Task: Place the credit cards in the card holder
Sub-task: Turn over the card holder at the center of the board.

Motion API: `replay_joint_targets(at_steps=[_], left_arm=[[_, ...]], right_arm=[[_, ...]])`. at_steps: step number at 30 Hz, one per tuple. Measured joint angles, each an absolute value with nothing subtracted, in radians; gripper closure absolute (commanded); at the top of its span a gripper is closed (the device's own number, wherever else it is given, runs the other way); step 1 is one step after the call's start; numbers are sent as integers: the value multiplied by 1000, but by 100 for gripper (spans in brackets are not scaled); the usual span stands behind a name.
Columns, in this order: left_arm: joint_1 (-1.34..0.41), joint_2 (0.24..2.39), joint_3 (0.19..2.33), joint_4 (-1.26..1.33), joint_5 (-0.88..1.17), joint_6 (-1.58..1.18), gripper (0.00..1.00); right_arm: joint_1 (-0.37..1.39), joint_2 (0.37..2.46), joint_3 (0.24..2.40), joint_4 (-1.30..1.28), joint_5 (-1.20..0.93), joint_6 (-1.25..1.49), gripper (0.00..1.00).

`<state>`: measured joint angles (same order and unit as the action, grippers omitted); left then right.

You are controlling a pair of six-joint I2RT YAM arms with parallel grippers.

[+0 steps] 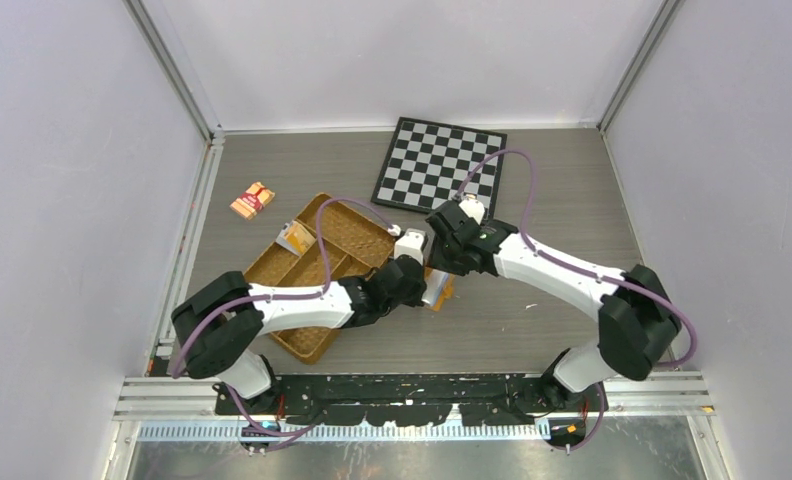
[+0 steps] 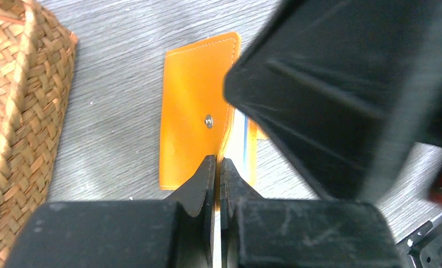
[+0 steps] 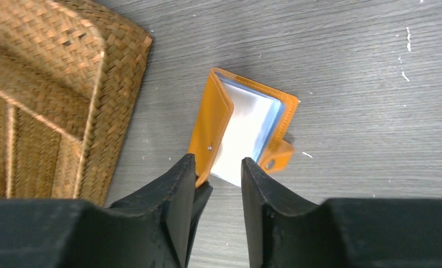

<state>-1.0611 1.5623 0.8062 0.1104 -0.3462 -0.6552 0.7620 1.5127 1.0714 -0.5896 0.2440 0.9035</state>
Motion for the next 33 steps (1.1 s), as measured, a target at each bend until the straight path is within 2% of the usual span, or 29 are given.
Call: replay_joint_targets(at_steps=[4, 8, 13, 33], left_arm=[[-1061, 1546, 807, 74, -356, -691, 100], [-1061, 1491, 774, 59, -329, -762, 100], [-1060, 1432, 709, 71, -286, -854, 100], [-1060, 1407, 677, 82, -269, -915, 100]], right_arm=[[762, 1406, 1036, -598, 244, 915, 56], [763, 1286, 956, -570, 210, 953, 67], [809, 1242, 869, -523, 168, 1005, 76], [848, 1436, 826, -456, 199, 1039, 73]])
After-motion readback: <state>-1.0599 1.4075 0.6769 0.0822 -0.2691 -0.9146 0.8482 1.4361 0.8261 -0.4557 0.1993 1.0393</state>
